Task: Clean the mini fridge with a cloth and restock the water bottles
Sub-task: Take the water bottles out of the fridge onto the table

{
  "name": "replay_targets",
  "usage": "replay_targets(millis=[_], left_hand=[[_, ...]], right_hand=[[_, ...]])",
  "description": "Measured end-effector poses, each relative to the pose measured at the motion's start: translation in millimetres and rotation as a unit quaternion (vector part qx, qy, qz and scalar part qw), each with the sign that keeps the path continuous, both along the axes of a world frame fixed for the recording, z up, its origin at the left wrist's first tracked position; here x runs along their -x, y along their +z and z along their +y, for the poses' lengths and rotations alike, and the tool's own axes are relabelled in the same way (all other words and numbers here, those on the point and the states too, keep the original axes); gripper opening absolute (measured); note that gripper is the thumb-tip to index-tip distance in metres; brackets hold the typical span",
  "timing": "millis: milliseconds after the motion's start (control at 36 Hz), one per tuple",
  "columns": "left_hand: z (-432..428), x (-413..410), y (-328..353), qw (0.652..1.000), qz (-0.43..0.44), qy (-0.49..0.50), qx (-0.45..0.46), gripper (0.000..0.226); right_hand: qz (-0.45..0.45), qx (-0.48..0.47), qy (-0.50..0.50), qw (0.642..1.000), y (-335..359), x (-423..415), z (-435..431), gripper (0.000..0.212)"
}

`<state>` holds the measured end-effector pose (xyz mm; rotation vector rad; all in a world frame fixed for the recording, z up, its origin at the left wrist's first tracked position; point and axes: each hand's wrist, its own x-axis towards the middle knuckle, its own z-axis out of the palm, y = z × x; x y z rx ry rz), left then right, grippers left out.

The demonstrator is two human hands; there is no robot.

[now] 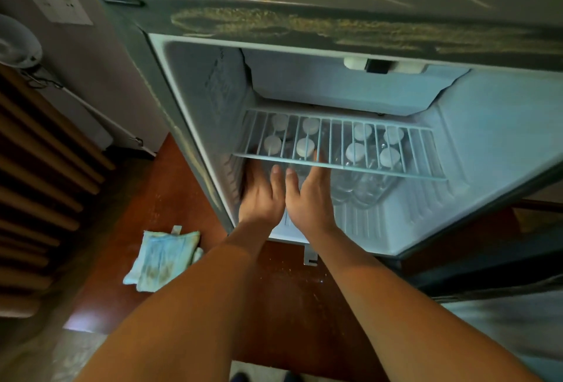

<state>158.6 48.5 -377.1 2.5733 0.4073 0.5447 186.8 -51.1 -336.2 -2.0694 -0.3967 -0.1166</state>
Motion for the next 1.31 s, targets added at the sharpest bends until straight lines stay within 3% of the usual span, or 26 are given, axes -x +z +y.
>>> replay_targets(millis=[28, 83, 139, 167, 222, 361, 694, 806, 944, 1111, 1306], left_hand=[[-3, -5, 11, 0.998, 0.046, 0.009, 0.052, 0.046], [4, -13, 5, 0.997, -0.001, 0.058, 0.053, 0.066], [4, -12, 0, 0.996, 0.035, 0.055, 0.055, 0.069], [4, -12, 4, 0.993, 0.018, 0.044, 0.107, 0.071], [4, -14, 7, 0.991, -0.030, 0.031, 0.125, 0.075], [1, -13, 3, 0.971, -0.116, 0.011, 0.210, 0.060], [-11, 6, 11, 0.954, -0.105, 0.020, 0.280, 0.060], [-14, 21, 14, 0.956, -0.117, 0.008, 0.269, 0.055], [-17, 51, 22, 0.969, -0.094, 0.003, 0.229, 0.064], [-9, 78, 35, 0.975, -0.085, -0.016, 0.205, 0.044], [24, 116, 40, 0.975, -0.088, -0.029, 0.203, 0.061]], right_hand=[[0.001, -0.004, -0.002, 1.000, -3, -3, 1, 0.073], [0.000, -0.012, -0.002, 1.000, -7, -7, 4, 0.072], [-0.001, -0.016, -0.001, 1.000, -11, -8, 6, 0.070], [-0.004, -0.019, -0.005, 1.000, -13, -8, 7, 0.069], [-0.007, -0.024, -0.020, 0.999, -16, -6, 8, 0.067], [-0.039, -0.017, -0.053, 0.998, -23, -2, 5, 0.067], [-0.036, -0.071, -0.055, 0.995, -26, 15, -9, 0.042], [-0.050, -0.079, -0.058, 0.994, -25, 24, -20, 0.038], [-0.047, -0.069, -0.044, 0.996, -28, 47, -33, 0.031], [-0.011, -0.099, -0.051, 0.994, -11, 69, -21, 0.036], [0.003, -0.126, -0.097, 0.987, 1, 111, 11, 0.032]])
